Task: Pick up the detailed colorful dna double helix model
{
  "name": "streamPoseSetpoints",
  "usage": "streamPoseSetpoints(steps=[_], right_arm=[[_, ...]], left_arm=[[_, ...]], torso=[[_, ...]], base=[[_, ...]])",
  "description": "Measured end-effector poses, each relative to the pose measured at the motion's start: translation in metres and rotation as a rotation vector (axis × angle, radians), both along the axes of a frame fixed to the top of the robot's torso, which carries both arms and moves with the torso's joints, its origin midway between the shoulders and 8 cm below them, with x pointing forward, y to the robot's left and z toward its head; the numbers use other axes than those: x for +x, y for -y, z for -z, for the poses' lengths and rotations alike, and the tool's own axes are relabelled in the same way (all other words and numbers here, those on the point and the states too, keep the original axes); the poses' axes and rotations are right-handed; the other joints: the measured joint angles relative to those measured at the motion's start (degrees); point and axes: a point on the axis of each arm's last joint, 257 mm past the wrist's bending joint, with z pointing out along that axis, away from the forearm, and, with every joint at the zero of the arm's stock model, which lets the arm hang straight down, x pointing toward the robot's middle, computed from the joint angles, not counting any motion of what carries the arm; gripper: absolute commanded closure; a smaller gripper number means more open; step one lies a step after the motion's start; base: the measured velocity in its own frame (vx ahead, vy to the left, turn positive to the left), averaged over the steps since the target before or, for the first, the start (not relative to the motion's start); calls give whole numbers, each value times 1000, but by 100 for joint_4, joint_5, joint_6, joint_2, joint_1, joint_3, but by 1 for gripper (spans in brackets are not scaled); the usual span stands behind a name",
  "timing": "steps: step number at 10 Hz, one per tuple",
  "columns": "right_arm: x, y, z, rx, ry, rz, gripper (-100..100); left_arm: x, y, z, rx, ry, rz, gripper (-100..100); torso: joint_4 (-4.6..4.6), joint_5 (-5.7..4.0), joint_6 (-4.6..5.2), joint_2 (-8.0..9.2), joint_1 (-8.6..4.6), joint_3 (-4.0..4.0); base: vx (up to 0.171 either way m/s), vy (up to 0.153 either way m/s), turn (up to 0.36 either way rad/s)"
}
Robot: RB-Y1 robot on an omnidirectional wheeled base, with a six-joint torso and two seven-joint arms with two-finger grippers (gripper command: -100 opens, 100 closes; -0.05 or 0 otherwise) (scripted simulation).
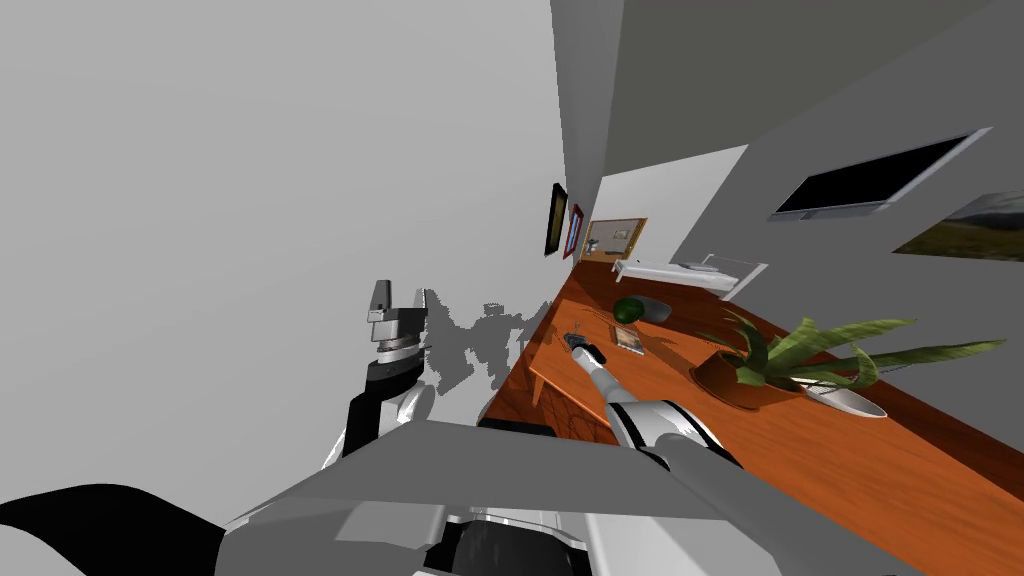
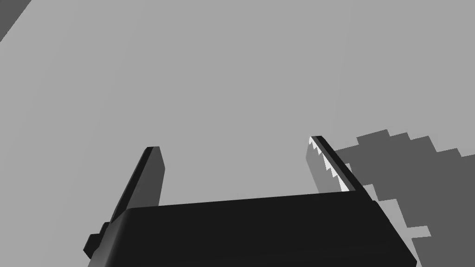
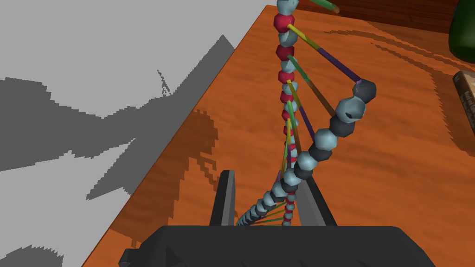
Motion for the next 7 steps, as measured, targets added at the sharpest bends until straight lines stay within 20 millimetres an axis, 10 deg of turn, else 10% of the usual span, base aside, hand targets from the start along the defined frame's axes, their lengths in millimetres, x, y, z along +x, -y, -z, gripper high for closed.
streamPoseSetpoints(steps=[7], right_arm=[[7, -94, 11, 32, -14, -121, 100]], left_arm=[[0, 0, 0, 0, 0, 0, 0]], torso=[[-44, -28, -16, -21, -8, -32]], base=[[20, -21, -158]])
